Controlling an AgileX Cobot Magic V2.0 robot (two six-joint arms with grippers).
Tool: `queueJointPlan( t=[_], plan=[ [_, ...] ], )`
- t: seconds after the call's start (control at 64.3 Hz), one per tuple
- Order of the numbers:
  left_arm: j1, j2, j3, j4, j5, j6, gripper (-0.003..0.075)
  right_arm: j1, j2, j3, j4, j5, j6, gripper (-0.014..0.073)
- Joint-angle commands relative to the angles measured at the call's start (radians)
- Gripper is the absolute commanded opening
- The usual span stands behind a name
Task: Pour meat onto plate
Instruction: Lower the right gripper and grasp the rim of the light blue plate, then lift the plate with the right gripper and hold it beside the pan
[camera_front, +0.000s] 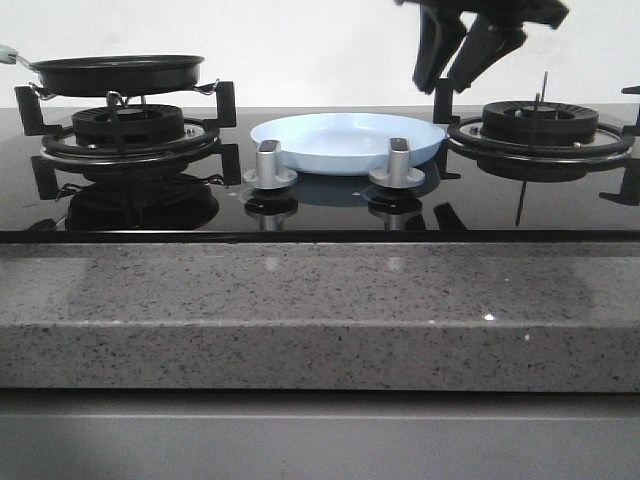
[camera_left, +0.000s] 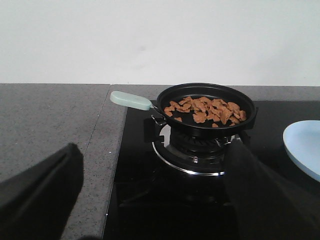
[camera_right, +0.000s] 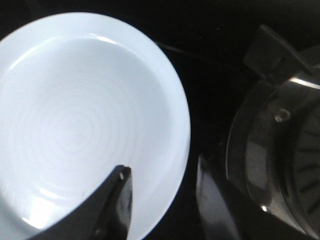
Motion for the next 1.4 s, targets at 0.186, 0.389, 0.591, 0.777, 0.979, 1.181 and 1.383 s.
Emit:
queueJointPlan(
  t=[0.186, 0.389, 0.591, 0.777, 0.979, 1.181, 1.383],
  plan=[
    [0.003, 0.004, -0.036, -0.005, -0.088, -0.009, 0.0562, 0.001, 0.068, -0.172, 0.002, 0.06, -0.023, 0.0283],
    [0.003, 0.004, -0.036, -0.005, -0.088, -0.009, 0.0562, 0.001, 0.116, -0.185, 0.002, 0.061, -0.023, 0.0283],
    [0.003, 0.004, -0.036, -0.005, -0.088, -0.009, 0.0562, 0.0, 0.122, -0.185, 0.002, 0.059, -0.023, 0.0277],
    [0.003, 0.004, -0.036, -0.005, -0.088, -0.009, 0.0562, -0.001, 0.122, -0.185, 0.001, 0.071, -0.023, 0.0008],
    [0.003, 0.004, -0.036, -0.005, -0.088, -0.009, 0.0562, -0.003, 0.121, -0.188, 0.001, 0.076, -0.023, -0.006],
    [0.003, 0.004, -0.036, -0.005, -0.088, -0.009, 0.0562, -0.016, 0.121, -0.287, 0.01, 0.164, -0.022, -0.006],
    [0.003, 0.004, -0.036, -0.005, -0.088, -0.009, 0.0562, -0.048, 0.119, -0.426, 0.091, 0.354, -0.022, -0.006]
  ],
)
